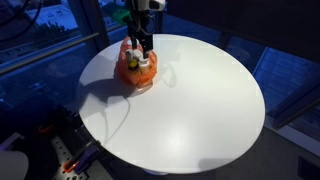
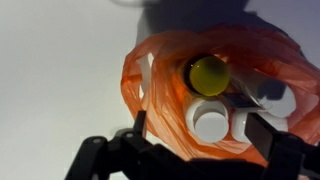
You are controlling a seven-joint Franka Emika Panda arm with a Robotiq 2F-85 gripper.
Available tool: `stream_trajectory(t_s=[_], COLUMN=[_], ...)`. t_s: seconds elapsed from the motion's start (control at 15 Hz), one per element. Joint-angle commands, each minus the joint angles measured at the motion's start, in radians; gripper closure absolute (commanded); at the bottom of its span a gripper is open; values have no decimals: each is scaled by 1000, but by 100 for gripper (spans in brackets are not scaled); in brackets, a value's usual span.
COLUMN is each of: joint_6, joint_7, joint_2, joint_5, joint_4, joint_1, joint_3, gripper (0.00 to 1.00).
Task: Remove the brown bottle from the plastic
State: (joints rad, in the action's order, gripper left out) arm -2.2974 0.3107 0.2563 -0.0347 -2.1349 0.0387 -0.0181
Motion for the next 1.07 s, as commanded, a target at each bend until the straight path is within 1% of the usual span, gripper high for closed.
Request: stream_trajectory(t_s=[0.0,0.4,1.0], joint_6=[-17,-49,-176], joint_7=[-5,-14,-43], joint_2=[-15,-15,-18], joint_5=[-19,-13,0], joint_4=[-36,-81,-150], joint_1=[5,3,12], joint_3=[-10,-9,3], gripper=[0,0,0])
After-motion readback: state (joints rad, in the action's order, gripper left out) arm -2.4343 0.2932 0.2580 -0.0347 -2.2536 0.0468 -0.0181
